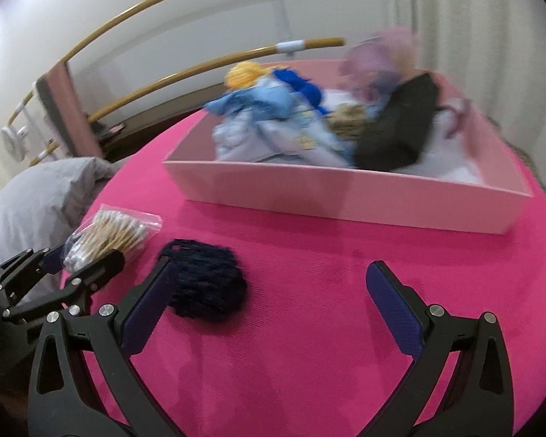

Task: Organize soft objects
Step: 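Grasp the cotton swab bag with the left tool while the right tool grasps the navy knitted scrunchie, then carry the swab bag into the box with the left tool while the right tool drops the navy scrunchie in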

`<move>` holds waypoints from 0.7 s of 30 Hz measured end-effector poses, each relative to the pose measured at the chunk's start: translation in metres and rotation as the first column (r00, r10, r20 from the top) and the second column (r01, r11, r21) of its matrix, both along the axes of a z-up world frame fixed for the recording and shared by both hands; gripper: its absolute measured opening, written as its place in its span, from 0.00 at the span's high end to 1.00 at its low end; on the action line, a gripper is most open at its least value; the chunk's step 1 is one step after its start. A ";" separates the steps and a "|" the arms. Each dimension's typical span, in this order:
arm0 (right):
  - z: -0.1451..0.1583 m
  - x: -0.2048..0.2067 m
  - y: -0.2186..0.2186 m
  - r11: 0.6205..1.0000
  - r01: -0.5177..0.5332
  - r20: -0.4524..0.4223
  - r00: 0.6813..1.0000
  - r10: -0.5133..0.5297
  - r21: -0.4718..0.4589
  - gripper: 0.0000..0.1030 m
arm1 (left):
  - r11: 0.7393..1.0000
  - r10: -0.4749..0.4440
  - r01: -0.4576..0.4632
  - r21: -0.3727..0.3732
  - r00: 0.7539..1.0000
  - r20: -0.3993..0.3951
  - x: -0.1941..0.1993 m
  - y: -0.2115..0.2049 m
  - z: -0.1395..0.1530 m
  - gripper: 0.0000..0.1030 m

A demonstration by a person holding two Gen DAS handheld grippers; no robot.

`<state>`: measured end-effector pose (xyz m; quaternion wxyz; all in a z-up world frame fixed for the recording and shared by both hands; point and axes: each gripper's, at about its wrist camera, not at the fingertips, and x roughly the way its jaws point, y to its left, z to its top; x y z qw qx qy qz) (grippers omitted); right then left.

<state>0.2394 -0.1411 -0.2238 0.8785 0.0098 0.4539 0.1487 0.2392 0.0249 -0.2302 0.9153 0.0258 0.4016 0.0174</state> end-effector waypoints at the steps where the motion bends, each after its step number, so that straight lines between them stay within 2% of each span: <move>1: -0.004 0.002 0.006 1.000 -0.020 -0.014 1.000 0.020 -0.006 0.02 | 1.000 0.007 -0.007 0.003 1.000 0.000 -0.002 0.003 0.000 0.58; 2: -0.007 0.004 0.011 0.999 -0.034 -0.027 0.999 0.034 -0.014 0.09 | 1.000 0.013 -0.013 0.008 1.000 0.002 -0.004 0.004 0.000 0.58; 5: -0.012 0.004 0.025 0.995 -0.059 -0.022 0.998 0.058 -0.077 0.18 | 1.000 0.025 -0.025 0.004 1.000 -0.001 -0.005 0.009 -0.001 0.58; 7: -0.011 0.002 0.031 0.993 -0.077 -0.015 0.997 0.076 -0.086 0.36 | 1.000 0.029 -0.029 0.004 1.000 -0.001 -0.006 0.010 -0.002 0.58; 9: -0.009 -0.001 0.033 0.992 -0.093 -0.006 0.996 0.092 -0.085 0.67 | 1.000 0.027 -0.027 0.001 1.000 -0.002 -0.008 0.009 -0.002 0.58; 11: -0.007 -0.005 0.037 0.991 -0.108 -0.003 0.994 0.108 -0.081 0.78 | 1.000 0.024 -0.024 -0.002 1.000 -0.003 -0.010 0.010 0.000 0.58; 14: -0.003 -0.013 0.040 0.990 -0.110 0.009 0.994 0.111 -0.085 0.87 | 1.000 0.018 -0.018 -0.006 1.000 0.003 -0.014 0.008 0.003 0.58; 21: 0.010 -0.024 0.022 0.996 -0.075 0.030 0.997 0.077 -0.056 0.88 | 1.000 -0.005 0.005 -0.009 1.000 0.024 -0.026 0.000 0.015 0.58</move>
